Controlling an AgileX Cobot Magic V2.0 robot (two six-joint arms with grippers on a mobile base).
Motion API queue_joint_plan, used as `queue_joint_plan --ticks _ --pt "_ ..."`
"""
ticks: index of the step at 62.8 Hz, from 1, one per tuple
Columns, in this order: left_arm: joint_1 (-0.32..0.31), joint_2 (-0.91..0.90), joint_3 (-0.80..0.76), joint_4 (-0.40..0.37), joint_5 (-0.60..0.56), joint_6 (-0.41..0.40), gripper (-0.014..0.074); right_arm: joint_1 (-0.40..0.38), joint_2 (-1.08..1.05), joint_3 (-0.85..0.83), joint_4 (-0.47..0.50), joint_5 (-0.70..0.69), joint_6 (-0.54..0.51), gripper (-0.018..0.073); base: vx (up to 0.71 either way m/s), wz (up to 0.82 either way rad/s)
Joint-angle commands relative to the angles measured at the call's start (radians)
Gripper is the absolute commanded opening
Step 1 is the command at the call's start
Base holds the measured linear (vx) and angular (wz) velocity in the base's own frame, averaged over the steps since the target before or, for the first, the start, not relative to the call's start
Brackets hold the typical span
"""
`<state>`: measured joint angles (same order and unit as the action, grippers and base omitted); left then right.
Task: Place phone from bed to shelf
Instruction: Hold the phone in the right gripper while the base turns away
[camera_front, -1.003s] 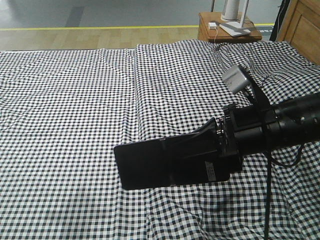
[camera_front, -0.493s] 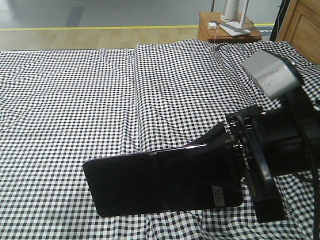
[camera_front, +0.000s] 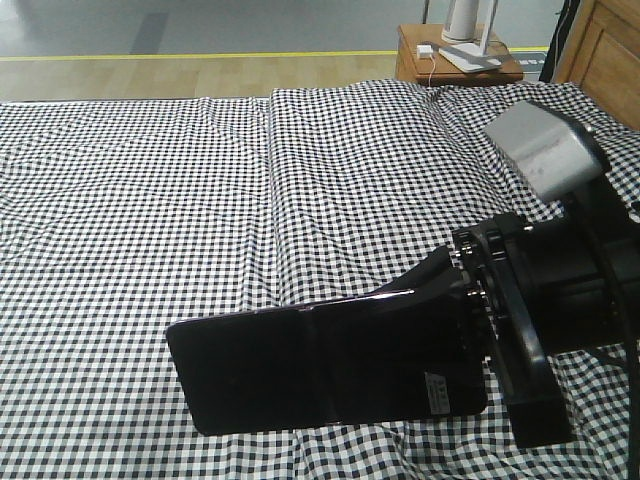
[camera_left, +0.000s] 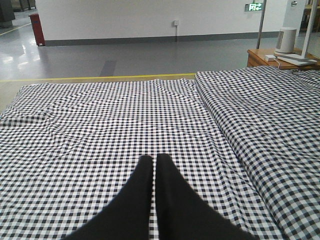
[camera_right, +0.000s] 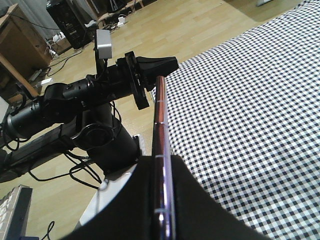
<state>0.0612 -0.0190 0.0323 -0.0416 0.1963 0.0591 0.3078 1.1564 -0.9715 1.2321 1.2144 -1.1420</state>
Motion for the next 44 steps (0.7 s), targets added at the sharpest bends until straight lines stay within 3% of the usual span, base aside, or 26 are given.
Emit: queue_joint_plan --ticks 1,44 --pt "0.000 -0.008 0.007 -0.009 -0.070 0.000 0.0001 0.002 -0.023 -0.026 0.091 0.073 0.000 -0.0002 0.00 0.00" --pt "0.000 -0.008 0.007 -0.009 -0.070 0.000 0.0001 0.002 -0.023 -0.026 0.090 0.073 0.000 -0.0002 0.00 0.00"
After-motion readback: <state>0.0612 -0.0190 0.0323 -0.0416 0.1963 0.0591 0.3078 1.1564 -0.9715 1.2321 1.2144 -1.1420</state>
